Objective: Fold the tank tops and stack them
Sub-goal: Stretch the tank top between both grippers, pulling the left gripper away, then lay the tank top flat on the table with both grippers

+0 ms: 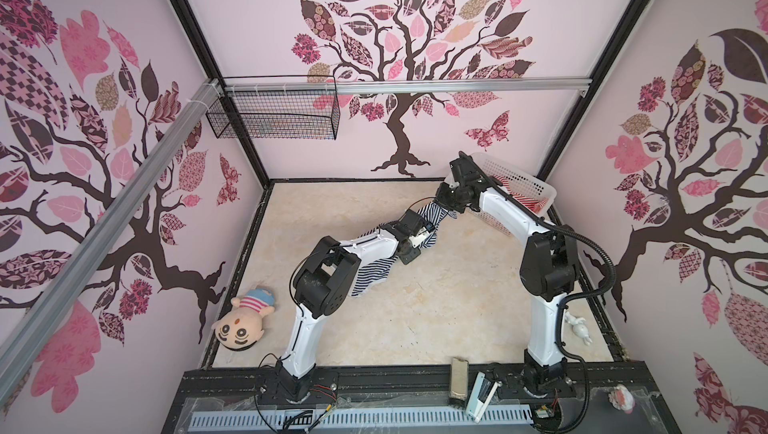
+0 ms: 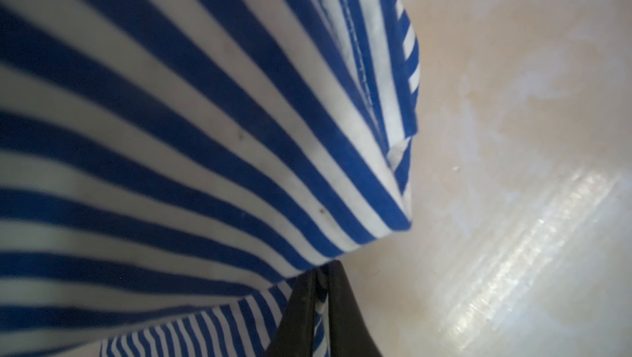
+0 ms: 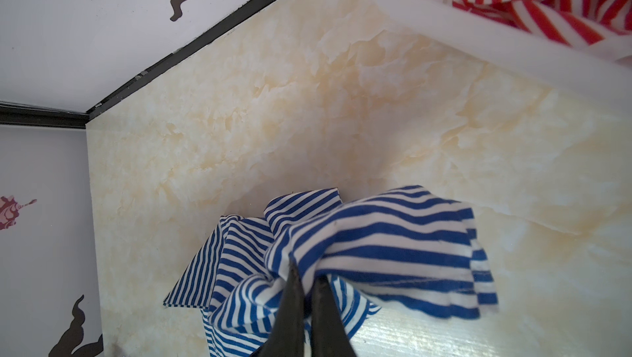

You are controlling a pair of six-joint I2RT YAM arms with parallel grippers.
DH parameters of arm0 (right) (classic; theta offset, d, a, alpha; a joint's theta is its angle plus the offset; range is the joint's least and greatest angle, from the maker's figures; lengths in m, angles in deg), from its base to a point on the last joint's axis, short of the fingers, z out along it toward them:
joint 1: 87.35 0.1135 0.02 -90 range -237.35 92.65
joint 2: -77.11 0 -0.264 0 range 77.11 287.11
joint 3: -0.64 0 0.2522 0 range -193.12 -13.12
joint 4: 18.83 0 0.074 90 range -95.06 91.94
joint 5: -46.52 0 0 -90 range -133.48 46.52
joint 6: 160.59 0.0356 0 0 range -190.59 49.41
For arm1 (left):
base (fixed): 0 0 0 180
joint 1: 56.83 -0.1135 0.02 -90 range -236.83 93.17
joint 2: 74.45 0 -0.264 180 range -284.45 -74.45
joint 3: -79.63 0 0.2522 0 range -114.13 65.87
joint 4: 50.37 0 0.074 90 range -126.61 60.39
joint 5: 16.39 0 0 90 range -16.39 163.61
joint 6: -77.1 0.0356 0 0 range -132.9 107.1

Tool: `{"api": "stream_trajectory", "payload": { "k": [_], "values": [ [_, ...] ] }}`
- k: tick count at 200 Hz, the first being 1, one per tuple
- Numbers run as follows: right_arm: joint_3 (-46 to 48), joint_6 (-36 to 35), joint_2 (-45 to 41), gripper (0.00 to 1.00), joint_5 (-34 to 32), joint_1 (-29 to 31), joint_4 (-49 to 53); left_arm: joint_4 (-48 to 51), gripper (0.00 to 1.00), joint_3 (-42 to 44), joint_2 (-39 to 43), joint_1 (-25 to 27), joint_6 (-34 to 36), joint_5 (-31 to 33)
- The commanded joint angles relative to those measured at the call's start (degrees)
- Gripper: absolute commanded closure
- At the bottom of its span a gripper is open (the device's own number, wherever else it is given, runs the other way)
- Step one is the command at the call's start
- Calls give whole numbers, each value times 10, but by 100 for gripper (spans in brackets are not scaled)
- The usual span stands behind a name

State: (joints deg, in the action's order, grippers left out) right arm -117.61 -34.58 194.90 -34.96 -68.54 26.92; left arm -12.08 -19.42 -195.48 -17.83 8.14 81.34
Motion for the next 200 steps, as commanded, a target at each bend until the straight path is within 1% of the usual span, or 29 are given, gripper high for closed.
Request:
{"api": "stream_trajectory", "payload": {
  "k": [1,37,52,67,94,133,160,179,200],
  "values": [
    [-5,1,-19,99,6,-4,5,-4,100,-18,-12,2,-4,6],
    [-11,-2,-29,100,11,-4,10,6,100,-3,22,2,-6,14],
    [-8,-3,-39,100,19,-4,13,7,100,19,66,-3,-14,14],
    [5,-5,-60,100,24,-4,12,11,100,44,124,-20,-33,-9],
    [46,-12,-106,100,35,-1,5,52,100,67,234,-87,-69,-82],
    [100,-41,-153,100,22,34,21,104,100,100,345,-180,-46,-152],
    [126,-62,-159,100,-6,83,36,124,100,116,362,-244,-14,-185],
    [146,-65,-152,100,-17,106,36,146,100,117,344,-280,12,-199],
    [160,-63,-137,100,-14,113,31,169,100,116,317,-306,52,-224]
  ]
}}
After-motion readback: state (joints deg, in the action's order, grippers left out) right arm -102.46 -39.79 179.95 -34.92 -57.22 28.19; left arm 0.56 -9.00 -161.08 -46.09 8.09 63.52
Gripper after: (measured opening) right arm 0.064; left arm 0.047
